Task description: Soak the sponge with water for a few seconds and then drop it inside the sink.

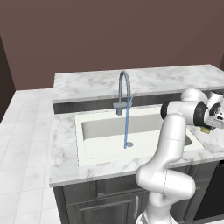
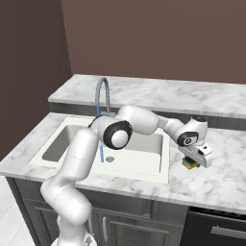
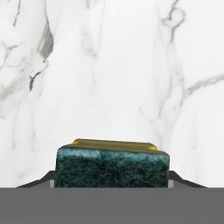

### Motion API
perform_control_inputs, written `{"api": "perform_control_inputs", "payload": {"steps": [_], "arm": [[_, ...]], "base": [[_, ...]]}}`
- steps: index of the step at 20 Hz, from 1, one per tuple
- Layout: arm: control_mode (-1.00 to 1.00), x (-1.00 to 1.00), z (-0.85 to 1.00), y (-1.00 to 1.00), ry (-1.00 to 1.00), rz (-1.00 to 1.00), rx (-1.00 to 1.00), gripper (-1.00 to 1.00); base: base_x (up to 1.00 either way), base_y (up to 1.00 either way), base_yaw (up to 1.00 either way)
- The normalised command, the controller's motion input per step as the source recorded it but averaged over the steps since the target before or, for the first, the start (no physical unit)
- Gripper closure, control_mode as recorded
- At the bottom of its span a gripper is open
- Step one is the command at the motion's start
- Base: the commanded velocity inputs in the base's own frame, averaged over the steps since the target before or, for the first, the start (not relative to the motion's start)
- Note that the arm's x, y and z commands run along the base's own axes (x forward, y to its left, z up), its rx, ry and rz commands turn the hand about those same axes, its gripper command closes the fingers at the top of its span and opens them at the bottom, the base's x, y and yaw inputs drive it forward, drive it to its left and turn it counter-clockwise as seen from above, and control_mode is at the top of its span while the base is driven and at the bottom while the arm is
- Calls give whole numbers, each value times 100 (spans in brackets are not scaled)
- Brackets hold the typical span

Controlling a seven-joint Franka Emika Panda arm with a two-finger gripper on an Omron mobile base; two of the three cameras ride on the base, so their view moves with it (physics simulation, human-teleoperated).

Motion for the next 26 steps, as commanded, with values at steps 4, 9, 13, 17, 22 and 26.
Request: {"api": "perform_control_inputs", "payload": {"steps": [4, 9, 13, 17, 22, 26], "arm": [[-100, -9, 4, 5, -6, 0, 0, 100], [-100, -39, 38, 30, -23, 4, -1, 100], [-100, -19, 50, 21, -10, 4, 0, 100], [-100, -22, 36, 22, -3, 2, -1, 100], [-100, -3, 31, 36, -1, 1, -1, 100], [-100, 0, 12, 49, 0, 0, 0, 100]], "base": [[0, 0, 0], [0, 0, 0], [0, 0, 0], [0, 0, 0], [0, 0, 0], [0, 0, 0]]}}
